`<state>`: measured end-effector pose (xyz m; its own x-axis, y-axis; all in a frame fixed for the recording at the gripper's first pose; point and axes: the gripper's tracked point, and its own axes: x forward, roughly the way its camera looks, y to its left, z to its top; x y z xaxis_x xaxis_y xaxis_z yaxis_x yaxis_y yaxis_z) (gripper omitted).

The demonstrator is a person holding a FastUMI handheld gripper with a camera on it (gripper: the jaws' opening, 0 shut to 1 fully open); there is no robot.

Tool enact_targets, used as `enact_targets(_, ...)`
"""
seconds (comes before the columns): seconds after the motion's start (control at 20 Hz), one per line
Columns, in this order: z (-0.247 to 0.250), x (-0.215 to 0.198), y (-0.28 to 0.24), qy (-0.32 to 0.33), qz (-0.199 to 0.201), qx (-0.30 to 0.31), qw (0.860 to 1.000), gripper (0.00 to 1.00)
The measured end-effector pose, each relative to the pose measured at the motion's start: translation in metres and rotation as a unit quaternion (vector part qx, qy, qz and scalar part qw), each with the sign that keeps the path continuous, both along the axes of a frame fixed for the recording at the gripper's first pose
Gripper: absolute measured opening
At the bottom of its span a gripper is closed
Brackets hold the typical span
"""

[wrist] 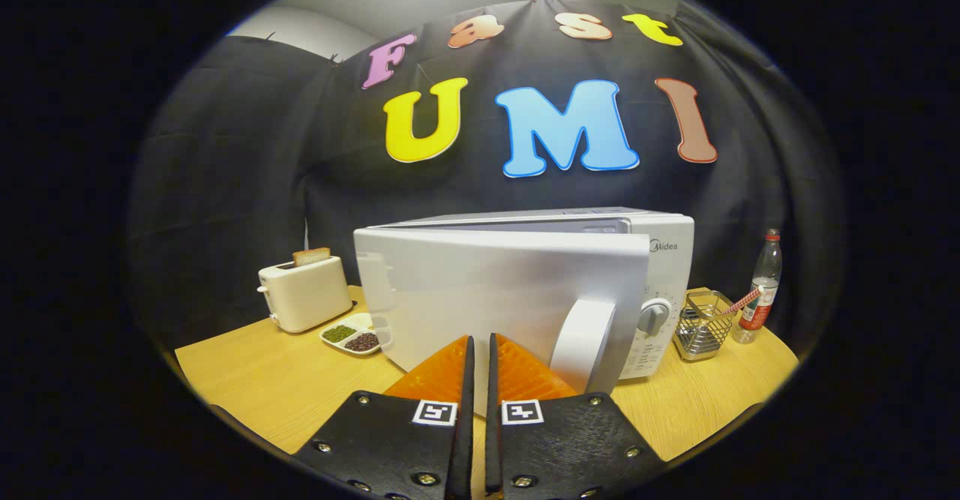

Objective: Open the microwave, put the food inside, and close the microwave door.

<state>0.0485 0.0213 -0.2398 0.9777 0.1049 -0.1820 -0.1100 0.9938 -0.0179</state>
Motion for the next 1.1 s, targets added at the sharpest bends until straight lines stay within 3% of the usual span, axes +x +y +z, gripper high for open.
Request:
enact_targets(0.7, 0.012, 0.082, -0.056, -0.023, -0.117, -0.05, 0.992, 0.08)
enact_targets(0.9, 0.012, 0.081, -0.053, -0.021, -0.13, -0.063, 0.989, 0.14)
enact_targets(1.1, 0.027, 0.067, -0.049, -0.004, -0.113, -0.039, 0.993, 0.14)
